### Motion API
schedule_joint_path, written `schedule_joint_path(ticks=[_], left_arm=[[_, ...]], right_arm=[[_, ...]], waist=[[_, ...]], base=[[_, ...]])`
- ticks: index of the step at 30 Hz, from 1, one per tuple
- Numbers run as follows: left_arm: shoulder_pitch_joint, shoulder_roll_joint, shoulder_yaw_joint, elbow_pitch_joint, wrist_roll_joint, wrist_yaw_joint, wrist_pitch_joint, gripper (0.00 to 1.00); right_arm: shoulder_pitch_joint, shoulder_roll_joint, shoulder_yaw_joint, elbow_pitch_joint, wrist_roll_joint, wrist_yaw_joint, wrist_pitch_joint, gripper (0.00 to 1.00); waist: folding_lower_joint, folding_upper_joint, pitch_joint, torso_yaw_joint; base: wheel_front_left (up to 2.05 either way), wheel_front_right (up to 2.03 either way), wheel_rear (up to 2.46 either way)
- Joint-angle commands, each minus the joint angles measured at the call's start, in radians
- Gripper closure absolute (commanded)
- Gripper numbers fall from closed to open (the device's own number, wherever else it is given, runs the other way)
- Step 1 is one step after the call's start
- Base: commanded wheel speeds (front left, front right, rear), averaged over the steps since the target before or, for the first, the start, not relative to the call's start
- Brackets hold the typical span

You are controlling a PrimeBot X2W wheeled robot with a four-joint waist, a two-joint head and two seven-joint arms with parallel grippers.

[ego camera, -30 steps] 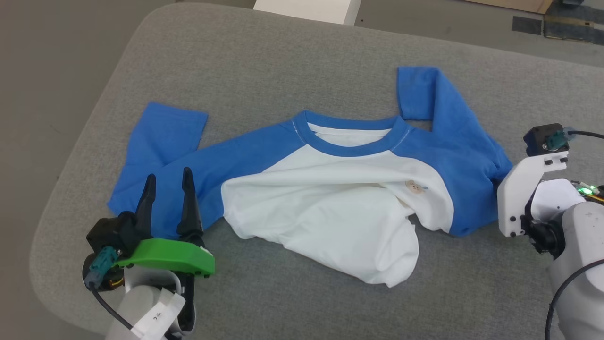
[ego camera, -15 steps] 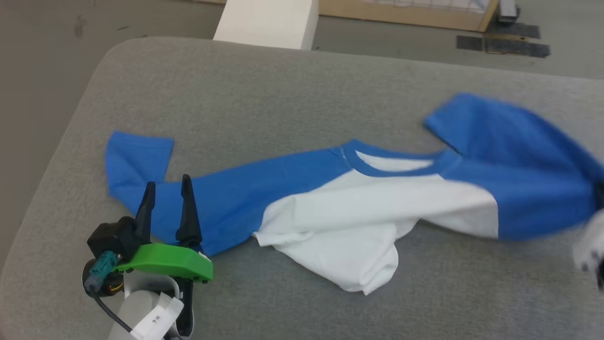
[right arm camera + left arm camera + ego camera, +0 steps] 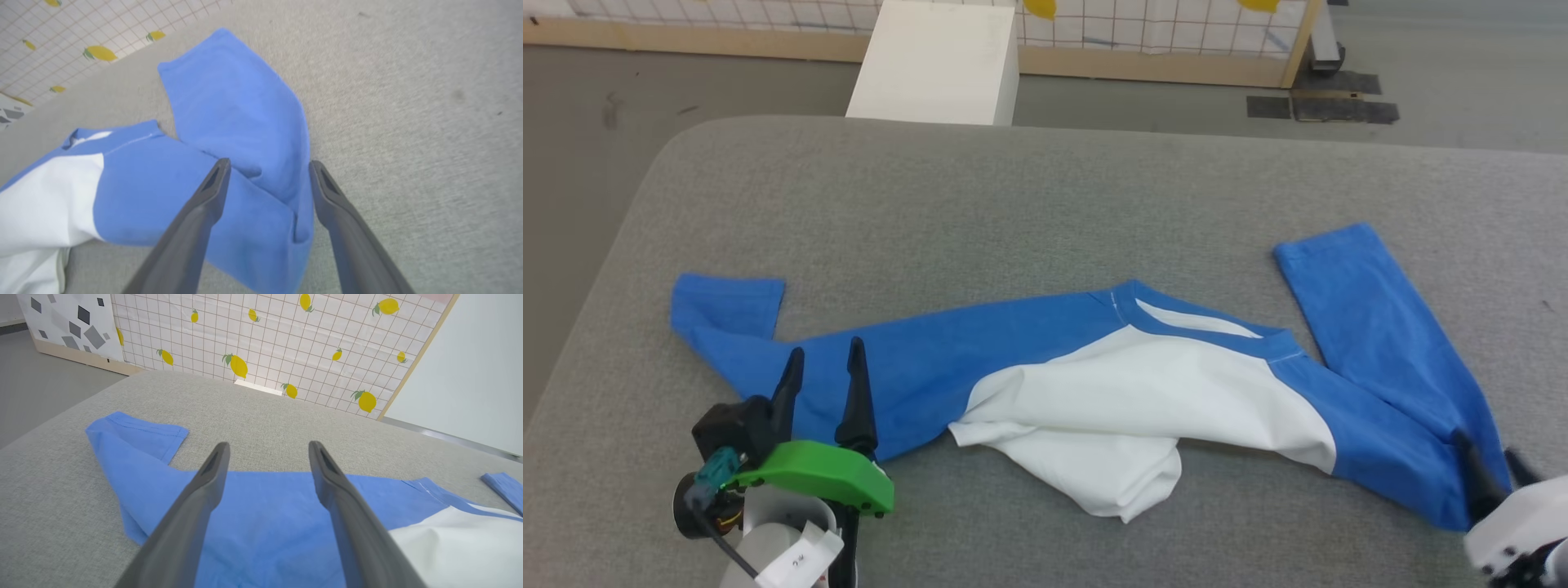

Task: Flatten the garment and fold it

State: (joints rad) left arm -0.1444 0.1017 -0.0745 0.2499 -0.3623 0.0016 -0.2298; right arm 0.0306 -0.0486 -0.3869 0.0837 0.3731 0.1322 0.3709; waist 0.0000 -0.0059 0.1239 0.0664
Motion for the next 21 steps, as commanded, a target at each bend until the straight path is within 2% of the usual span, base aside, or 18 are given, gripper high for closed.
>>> schedule_joint_path(ticks=[1,5,11,16,18,21], left_arm=[[-0.006,0.011,-0.005,0.002,-0.007,-0.006,0.019,0.00],[-0.088,0.036,-0.055,0.019,0.004,-0.035,0.142,0.00],[-0.340,0.084,-0.172,0.133,0.034,-0.086,0.499,0.00],[-0.517,0.095,-0.282,0.253,0.030,-0.122,0.769,0.00],[-0.557,0.098,-0.328,0.291,0.018,-0.128,0.853,0.00],[-0.603,0.117,-0.393,0.321,0.019,-0.131,0.905,0.00]], right_arm=[[-0.030,-0.002,-0.021,-0.018,0.005,-0.002,-0.029,0.00],[-0.060,-0.002,-0.091,-0.078,-0.039,-0.002,-0.058,0.00],[-0.086,-0.002,-0.107,-0.124,-0.054,-0.002,-0.031,0.00],[-0.109,-0.002,-0.076,-0.116,-0.034,-0.002,-0.028,0.00],[-0.113,-0.002,-0.069,-0.111,-0.029,-0.002,-0.032,0.00],[-0.123,-0.002,-0.056,-0.105,-0.025,-0.002,-0.040,0.00]], waist=[[0.0000,0.0059,-0.014,-0.016],[0.0000,0.0059,-0.015,-0.030],[0.0000,0.0059,0.023,-0.065],[0.0000,0.0059,0.084,-0.111],[0.0000,0.0059,0.108,-0.125],[0.0000,0.0059,0.144,-0.144]], base=[[0.00,0.00,0.00],[0.00,0.00,0.00],[0.00,0.00,0.00],[0.00,0.00,0.00],[0.00,0.00,0.00],[0.00,0.00,0.00]])
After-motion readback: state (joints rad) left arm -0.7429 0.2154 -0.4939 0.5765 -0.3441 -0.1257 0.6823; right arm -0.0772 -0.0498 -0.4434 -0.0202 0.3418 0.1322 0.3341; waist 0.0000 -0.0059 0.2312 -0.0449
